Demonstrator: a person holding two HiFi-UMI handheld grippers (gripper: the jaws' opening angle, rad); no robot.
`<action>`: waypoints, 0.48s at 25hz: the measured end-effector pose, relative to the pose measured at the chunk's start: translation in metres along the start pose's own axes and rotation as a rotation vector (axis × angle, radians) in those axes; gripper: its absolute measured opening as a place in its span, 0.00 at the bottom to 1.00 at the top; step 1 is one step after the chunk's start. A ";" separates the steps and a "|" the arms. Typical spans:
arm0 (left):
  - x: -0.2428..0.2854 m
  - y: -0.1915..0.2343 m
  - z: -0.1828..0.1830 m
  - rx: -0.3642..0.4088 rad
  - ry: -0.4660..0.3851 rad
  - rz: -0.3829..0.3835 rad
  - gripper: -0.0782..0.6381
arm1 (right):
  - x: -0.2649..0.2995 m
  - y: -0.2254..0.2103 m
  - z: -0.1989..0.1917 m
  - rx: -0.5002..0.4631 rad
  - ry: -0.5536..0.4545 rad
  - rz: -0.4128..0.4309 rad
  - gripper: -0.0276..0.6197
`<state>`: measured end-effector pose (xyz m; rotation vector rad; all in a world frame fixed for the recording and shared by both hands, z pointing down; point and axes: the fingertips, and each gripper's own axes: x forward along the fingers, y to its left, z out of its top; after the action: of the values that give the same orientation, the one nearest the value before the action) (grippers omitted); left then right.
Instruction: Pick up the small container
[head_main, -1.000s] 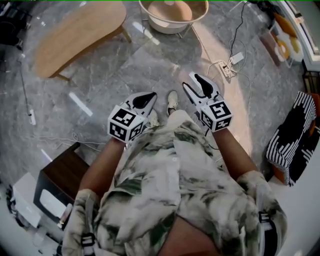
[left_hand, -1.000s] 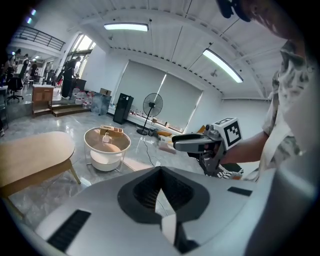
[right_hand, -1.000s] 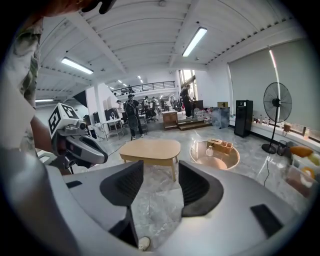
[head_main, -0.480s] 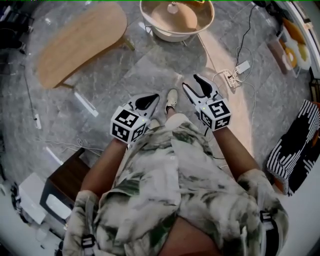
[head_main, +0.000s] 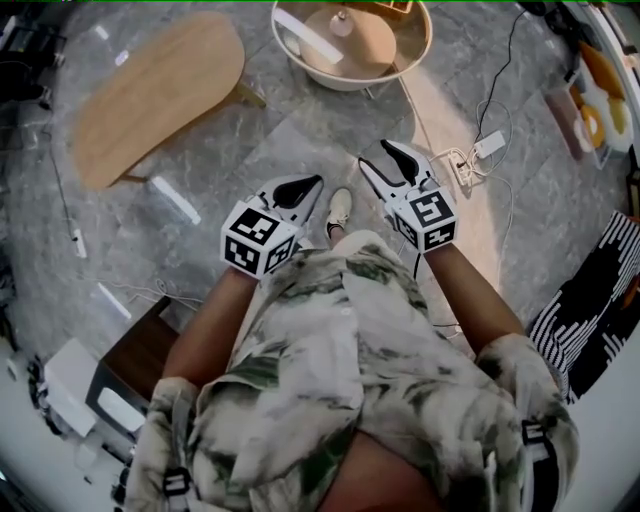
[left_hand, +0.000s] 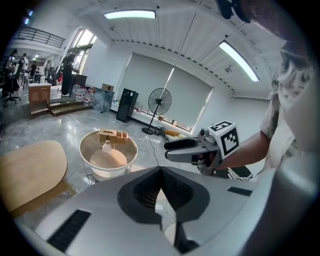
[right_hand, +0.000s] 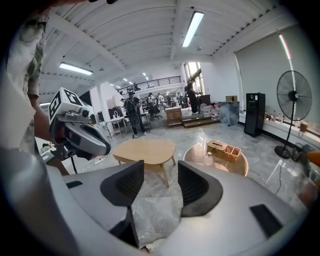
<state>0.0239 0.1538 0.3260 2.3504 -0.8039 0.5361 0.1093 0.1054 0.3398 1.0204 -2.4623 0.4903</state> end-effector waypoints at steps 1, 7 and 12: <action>0.007 0.003 0.005 -0.003 -0.001 0.004 0.14 | 0.004 -0.008 0.001 -0.003 0.001 0.002 0.40; 0.045 0.026 0.028 -0.013 0.008 0.006 0.14 | 0.037 -0.053 -0.001 -0.007 0.024 -0.011 0.40; 0.076 0.054 0.041 -0.005 0.020 -0.024 0.14 | 0.082 -0.091 -0.001 -0.011 0.039 -0.039 0.40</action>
<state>0.0514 0.0608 0.3575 2.3435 -0.7665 0.5462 0.1230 -0.0024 0.3964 1.0434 -2.4037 0.4788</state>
